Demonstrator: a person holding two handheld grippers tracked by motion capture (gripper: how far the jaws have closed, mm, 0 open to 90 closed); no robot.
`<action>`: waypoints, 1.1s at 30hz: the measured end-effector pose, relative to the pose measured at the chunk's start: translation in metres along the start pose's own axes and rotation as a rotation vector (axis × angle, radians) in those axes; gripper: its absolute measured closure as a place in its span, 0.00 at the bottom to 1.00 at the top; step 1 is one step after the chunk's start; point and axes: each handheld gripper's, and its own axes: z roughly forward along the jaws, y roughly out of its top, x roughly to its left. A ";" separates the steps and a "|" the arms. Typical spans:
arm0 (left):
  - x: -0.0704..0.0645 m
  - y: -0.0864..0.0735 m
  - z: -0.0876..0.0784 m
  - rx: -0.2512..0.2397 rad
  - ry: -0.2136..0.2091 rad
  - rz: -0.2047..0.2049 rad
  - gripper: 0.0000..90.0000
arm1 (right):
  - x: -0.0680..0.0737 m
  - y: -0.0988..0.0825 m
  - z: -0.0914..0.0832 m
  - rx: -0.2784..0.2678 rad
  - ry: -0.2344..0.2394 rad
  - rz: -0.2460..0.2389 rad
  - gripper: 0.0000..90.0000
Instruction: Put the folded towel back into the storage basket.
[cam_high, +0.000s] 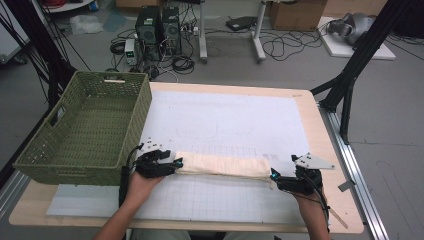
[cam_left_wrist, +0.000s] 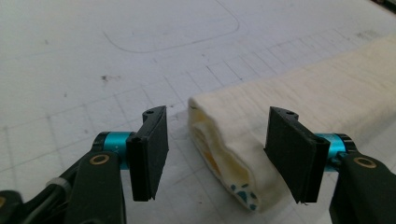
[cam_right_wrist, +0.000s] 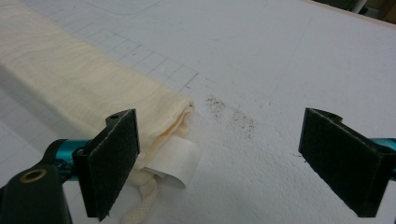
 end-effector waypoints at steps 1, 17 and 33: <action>-0.001 0.000 0.001 0.012 0.009 0.013 0.45 | 0.000 0.000 0.000 0.001 0.000 -0.002 0.13; -0.016 -0.004 0.009 0.078 0.047 0.114 0.49 | 0.001 -0.001 0.002 0.003 0.022 0.011 0.13; -0.019 -0.002 0.005 0.051 -0.015 0.116 0.90 | 0.002 0.004 0.001 0.003 0.017 0.037 0.13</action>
